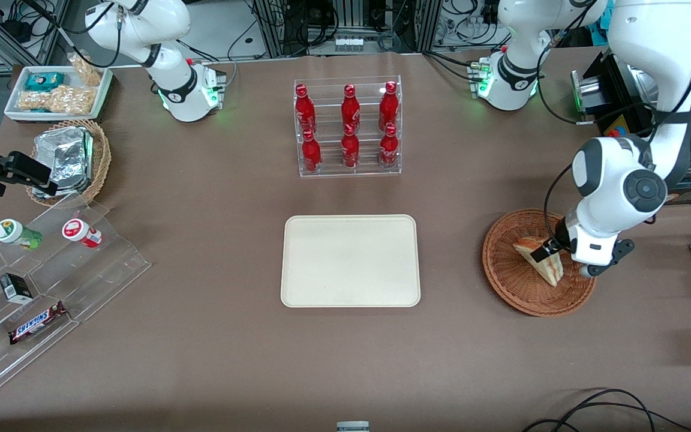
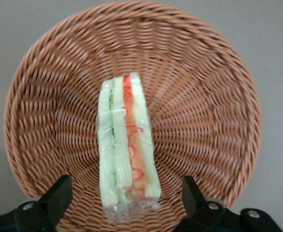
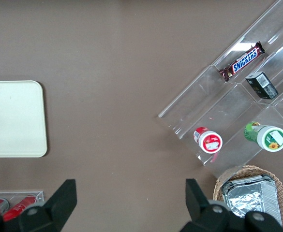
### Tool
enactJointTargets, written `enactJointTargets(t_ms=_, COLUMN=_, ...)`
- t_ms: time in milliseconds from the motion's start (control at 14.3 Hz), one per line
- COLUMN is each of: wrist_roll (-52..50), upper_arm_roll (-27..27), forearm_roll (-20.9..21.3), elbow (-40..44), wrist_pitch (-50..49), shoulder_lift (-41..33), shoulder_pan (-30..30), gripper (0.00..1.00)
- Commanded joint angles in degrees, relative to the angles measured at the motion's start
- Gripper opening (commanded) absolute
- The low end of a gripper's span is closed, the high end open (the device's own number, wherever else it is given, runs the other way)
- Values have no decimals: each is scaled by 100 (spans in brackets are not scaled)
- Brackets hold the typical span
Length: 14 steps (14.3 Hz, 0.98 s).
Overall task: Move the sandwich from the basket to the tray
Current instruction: 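Lower the left gripper over the wrapped sandwich and close on it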
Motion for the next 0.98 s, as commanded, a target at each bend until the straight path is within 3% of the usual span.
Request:
enactJointTargets(t_ms=0, wrist_roll=-622, upper_arm_roll=-51, forearm_roll=-20, elbow=49, wrist_pitch=280, shoulder_lift=252, shoulder_pan=65, gripper=59)
enactJointTargets(t_ms=70, wrist_roll=-754, upper_arm_roll=-51, forearm_roll=-12, elbow=49, wrist_pitch=299, shoulder_lift=296, shoulder_pan=74, gripper=12)
enactJointTargets(t_ms=140, wrist_roll=-755, upper_arm_roll=-42, forearm_roll=-12, elbow=57, wrist_pitch=290, shoulder_lift=332, shoulder_pan=74, gripper=6)
enactJointTargets(t_ms=350, wrist_roll=-721, upper_arm_roll=-51, forearm_roll=41, elbow=162, wrist_pitch=-181, shoulder_lift=184, shoulder_pan=65, gripper=0)
enactJointTargets(t_ms=560, wrist_roll=-606, upper_arm_roll=-103, forearm_roll=41, elbow=1528, wrist_pitch=-2602, shoulder_lift=129, shoulder_pan=-31, gripper=0)
enactJointTargets(t_ms=770, wrist_roll=-327, upper_arm_roll=-313, forearm_roll=-29, elbow=1965, wrist_pitch=-2699, shoulder_lift=244, shoulder_pan=-330, gripper=1)
enactJointTargets(t_ms=910, wrist_roll=936, upper_arm_roll=-770, forearm_roll=-29, elbow=1973, wrist_pitch=-2191, shoulder_lift=454, shoulder_pan=-401, gripper=3)
